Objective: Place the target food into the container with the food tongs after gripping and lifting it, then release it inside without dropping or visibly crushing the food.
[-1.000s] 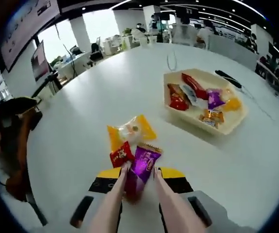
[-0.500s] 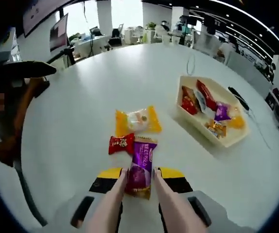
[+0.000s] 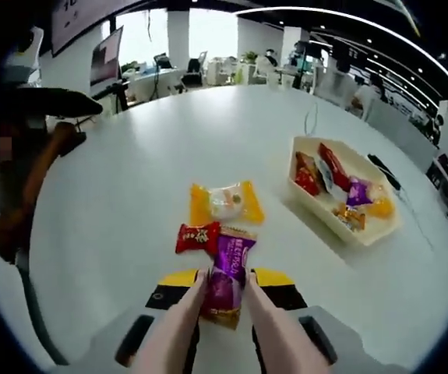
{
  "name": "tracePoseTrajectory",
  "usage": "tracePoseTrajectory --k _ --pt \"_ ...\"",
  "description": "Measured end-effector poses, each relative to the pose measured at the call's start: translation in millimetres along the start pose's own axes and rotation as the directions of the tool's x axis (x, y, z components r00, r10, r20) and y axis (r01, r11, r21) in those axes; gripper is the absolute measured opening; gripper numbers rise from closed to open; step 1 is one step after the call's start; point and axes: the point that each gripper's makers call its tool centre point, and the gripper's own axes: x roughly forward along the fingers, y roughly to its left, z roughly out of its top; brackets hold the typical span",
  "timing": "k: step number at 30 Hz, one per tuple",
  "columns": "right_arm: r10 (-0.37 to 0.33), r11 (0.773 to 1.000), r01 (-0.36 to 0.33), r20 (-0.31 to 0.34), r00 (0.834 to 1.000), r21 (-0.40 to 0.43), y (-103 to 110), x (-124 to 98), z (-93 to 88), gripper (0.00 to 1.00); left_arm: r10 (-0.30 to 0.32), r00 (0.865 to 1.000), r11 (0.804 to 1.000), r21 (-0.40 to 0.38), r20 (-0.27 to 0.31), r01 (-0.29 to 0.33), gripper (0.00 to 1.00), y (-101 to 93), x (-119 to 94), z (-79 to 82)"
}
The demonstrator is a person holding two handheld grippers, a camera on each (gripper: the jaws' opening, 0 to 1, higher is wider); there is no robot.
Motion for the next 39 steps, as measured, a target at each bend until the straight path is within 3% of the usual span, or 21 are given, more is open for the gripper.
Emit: tracePoseTrajectory --k 15,25,29,34,39 --pt "0.017 1.0 -0.017 0.05 0.999 -0.004 -2 2 -1.5 0.22 -0.005 1.0 1.0 0.019 -0.014 0.006 0.96 -19.5 1 -6.4" --pt "0.018 1.0 -0.018 0.079 0.997 0.001 -2 1 -1.1 0.21 -0.032 0.999 0.999 0.024 0.004 0.032 0.96 -32.3 7 5.9" --pt "0.017 1.0 -0.017 0.103 0.995 0.002 0 -1 -1.0 0.21 -0.047 0.999 0.998 0.036 -0.022 0.047 0.96 -35.1 14 4.3" --pt "0.017 1.0 -0.017 0.095 0.995 0.007 -1 -1 -1.2 0.21 -0.058 0.998 0.997 0.053 -0.01 0.058 0.96 -41.6 13 12.0" --pt "0.015 1.0 -0.016 0.126 0.992 0.003 -2 -1 -4.2 0.21 -0.056 0.998 0.997 0.058 -0.032 0.058 0.96 -39.5 19 7.4"
